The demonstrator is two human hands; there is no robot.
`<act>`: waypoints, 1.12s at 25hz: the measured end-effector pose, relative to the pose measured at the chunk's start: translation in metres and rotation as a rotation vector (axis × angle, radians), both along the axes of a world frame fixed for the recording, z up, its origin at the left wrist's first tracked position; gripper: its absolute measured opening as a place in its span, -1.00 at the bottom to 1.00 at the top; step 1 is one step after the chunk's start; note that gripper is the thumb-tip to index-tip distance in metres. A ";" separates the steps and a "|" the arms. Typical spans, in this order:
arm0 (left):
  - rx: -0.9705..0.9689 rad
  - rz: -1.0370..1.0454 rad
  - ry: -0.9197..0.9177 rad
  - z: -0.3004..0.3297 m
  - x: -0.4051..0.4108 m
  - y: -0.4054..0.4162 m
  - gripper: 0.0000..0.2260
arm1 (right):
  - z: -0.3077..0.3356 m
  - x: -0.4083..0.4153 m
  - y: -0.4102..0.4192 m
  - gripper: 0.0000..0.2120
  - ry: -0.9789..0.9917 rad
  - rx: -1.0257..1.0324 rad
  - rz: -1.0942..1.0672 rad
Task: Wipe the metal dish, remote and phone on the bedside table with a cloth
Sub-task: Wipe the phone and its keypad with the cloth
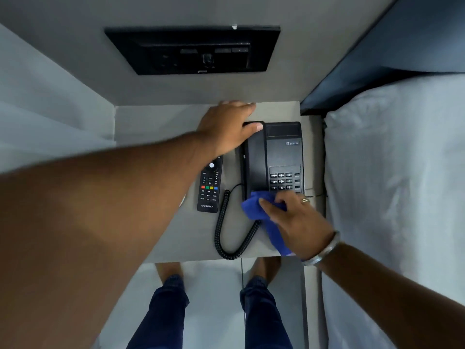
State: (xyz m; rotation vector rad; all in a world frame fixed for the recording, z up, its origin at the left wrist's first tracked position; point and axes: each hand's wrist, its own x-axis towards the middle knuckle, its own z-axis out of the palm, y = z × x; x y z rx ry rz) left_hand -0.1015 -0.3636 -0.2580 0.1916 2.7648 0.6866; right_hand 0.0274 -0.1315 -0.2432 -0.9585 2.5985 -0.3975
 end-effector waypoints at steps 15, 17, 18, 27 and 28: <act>-0.078 0.514 -0.241 -0.022 0.143 0.057 -0.09 | -0.005 -0.192 -0.082 -0.56 0.051 0.395 -0.051; -0.089 0.504 -0.217 -0.018 0.144 0.051 -0.01 | -0.004 -0.191 -0.063 -0.60 0.056 0.253 -0.110; -0.089 0.459 -0.177 -0.016 0.142 0.048 0.03 | -0.002 -0.181 -0.044 -0.62 0.083 0.148 -0.201; -0.417 -0.183 -0.098 -0.011 0.075 0.043 0.35 | -0.026 -0.028 0.001 -0.49 -0.092 0.256 -0.269; -0.442 -0.185 -0.101 -0.011 0.075 0.045 0.36 | -0.028 -0.011 0.000 -0.45 -0.124 0.287 -0.253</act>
